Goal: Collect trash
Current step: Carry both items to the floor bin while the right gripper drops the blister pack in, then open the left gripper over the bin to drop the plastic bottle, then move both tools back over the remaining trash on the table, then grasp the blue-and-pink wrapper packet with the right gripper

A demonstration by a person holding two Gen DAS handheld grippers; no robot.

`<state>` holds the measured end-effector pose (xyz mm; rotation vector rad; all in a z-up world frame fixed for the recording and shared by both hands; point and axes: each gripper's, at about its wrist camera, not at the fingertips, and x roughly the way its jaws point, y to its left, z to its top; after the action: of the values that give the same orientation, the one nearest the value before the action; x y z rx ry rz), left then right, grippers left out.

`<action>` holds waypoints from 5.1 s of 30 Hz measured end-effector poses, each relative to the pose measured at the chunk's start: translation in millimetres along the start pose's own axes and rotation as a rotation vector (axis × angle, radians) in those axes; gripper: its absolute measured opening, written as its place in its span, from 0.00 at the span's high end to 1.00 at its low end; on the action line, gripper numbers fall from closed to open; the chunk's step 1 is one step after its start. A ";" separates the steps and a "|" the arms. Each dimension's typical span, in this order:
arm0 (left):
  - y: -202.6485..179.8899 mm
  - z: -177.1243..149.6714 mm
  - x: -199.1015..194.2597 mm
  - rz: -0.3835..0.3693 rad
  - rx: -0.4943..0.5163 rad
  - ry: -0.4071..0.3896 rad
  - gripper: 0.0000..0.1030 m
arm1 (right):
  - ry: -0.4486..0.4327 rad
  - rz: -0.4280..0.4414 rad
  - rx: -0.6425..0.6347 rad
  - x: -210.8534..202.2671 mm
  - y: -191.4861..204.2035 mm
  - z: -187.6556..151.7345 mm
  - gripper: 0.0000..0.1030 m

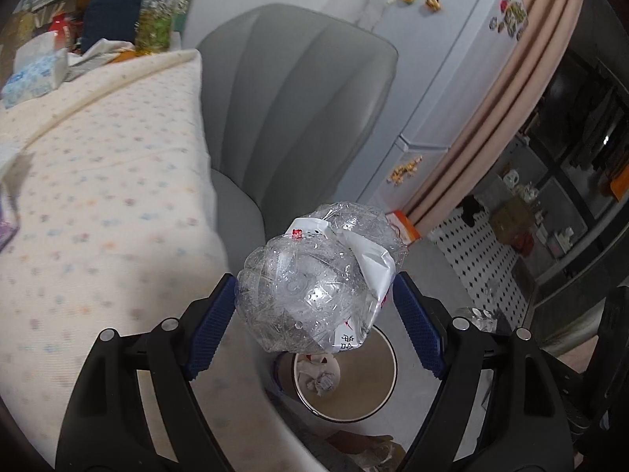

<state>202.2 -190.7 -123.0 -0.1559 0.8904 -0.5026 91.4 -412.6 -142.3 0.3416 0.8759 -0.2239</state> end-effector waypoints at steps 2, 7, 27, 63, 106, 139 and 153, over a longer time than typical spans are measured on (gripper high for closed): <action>-4.8 -2.3 10.6 0.003 0.007 0.020 0.22 | 0.016 0.003 0.022 10.5 -11.7 -1.7 0.65; -15.4 -5.5 33.5 0.029 0.030 0.063 0.22 | 0.046 0.013 0.061 34.4 -32.6 -5.8 0.65; -51.8 -4.4 78.3 0.046 0.087 0.143 0.22 | 0.119 0.067 0.176 95.3 -86.9 -17.0 0.46; -84.1 -14.5 74.4 -0.030 0.049 0.200 0.06 | -0.092 -0.064 0.258 -20.1 -143.6 6.7 0.33; 181.2 -20.3 -168.8 0.213 -0.314 -0.195 0.06 | -0.099 0.276 -0.205 -49.6 184.9 -4.2 0.13; 317.6 -40.9 -199.7 0.391 -0.483 -0.237 0.06 | 0.119 0.456 -0.512 44.2 392.1 -28.7 0.28; 346.5 -44.6 -198.7 0.415 -0.514 -0.234 0.06 | 0.120 0.374 -0.605 73.7 435.3 -34.3 0.26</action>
<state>186.7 210.9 -126.8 -0.4767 0.7788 0.1381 256.1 -1.6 -133.0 -0.0527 0.9355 0.4087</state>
